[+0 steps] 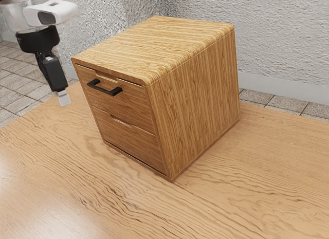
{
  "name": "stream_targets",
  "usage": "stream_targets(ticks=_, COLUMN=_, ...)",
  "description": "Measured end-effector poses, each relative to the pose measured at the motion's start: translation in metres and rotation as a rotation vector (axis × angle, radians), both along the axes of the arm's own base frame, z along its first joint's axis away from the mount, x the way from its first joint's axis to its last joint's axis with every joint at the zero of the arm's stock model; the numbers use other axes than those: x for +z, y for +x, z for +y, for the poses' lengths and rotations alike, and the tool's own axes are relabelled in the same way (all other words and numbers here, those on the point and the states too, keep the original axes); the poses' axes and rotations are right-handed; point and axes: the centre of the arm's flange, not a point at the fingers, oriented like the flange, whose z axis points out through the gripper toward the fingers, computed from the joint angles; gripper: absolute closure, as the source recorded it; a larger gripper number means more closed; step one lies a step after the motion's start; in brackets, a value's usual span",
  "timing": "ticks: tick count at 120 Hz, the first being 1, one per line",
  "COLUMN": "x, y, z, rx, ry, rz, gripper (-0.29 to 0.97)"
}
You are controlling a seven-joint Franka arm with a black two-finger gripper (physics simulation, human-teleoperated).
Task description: Pull the drawer handle with one arm to open the drawer
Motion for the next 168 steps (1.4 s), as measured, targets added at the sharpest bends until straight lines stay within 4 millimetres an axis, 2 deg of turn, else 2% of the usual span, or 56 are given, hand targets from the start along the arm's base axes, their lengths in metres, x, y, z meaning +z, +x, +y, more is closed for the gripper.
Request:
stream_targets(ticks=22, x=0.005, y=0.005, z=0.003, rx=-0.100, ry=0.009, rz=-0.059, gripper=0.00)
stream_targets(ticks=28, x=-0.004, y=0.004, z=0.006, rx=-0.120, ry=0.003, rz=-0.043, gripper=0.00)
stream_targets(ticks=32, x=-0.005, y=-0.002, z=0.009, rx=-0.128, ry=-0.001, rz=-0.042, gripper=0.00)
stream_targets(ticks=37, x=0.003, y=-0.022, z=0.010, rx=-0.141, ry=0.007, rz=-0.057, gripper=0.00)
stream_targets(ticks=42, x=0.013, y=-0.042, z=0.001, rx=-0.185, ry=0.028, rz=-0.075, gripper=0.00)
stream_targets(ticks=48, x=0.018, y=-0.053, z=-0.008, rx=-0.263, ry=0.050, rz=-0.084, gripper=0.00)
stream_targets(ticks=60, x=0.001, y=-0.070, z=0.006, rx=-0.414, ry=0.058, rz=-0.079, gripper=0.00)
stream_targets(ticks=68, x=-0.034, y=-0.060, z=0.032, rx=-0.538, ry=0.020, rz=-0.094, gripper=0.00)
stream_targets(ticks=74, x=-0.044, y=-0.054, z=0.043, rx=-0.630, ry=0.026, rz=-0.126, gripper=0.00)
stream_targets(ticks=86, x=-0.043, y=-0.043, z=0.047, rx=-0.825, ry=0.074, rz=-0.189, gripper=0.01)
stream_targets(ticks=92, x=-0.040, y=-0.042, z=0.057, rx=-0.898, ry=0.088, rz=-0.227, gripper=0.00)
stream_targets(ticks=104, x=-0.033, y=-0.038, z=0.060, rx=-1.079, ry=0.127, rz=-0.291, gripper=0.00)
stream_targets(ticks=110, x=-0.041, y=-0.031, z=0.057, rx=-1.172, ry=0.121, rz=-0.322, gripper=0.02)
stream_targets(ticks=118, x=-0.048, y=-0.017, z=0.044, rx=-1.302, ry=0.123, rz=-0.370, gripper=0.08)
stream_targets(ticks=126, x=-0.047, y=-0.010, z=0.041, rx=-1.398, ry=0.142, rz=-0.426, gripper=0.19)
stream_targets(ticks=134, x=-0.044, y=-0.007, z=0.043, rx=-1.471, ry=0.165, rz=-0.478, gripper=0.29)
stream_targets(ticks=143, x=-0.043, y=-0.005, z=0.058, rx=-1.519, ry=0.187, rz=-0.528, gripper=0.36)
stream_targets(ticks=156, x=-0.055, y=0.012, z=0.062, rx=-1.611, ry=0.213, rz=-0.534, gripper=0.42)
stream_targets(ticks=168, x=-0.056, y=0.017, z=0.062, rx=-1.689, ry=0.246, rz=-0.546, gripper=0.46)
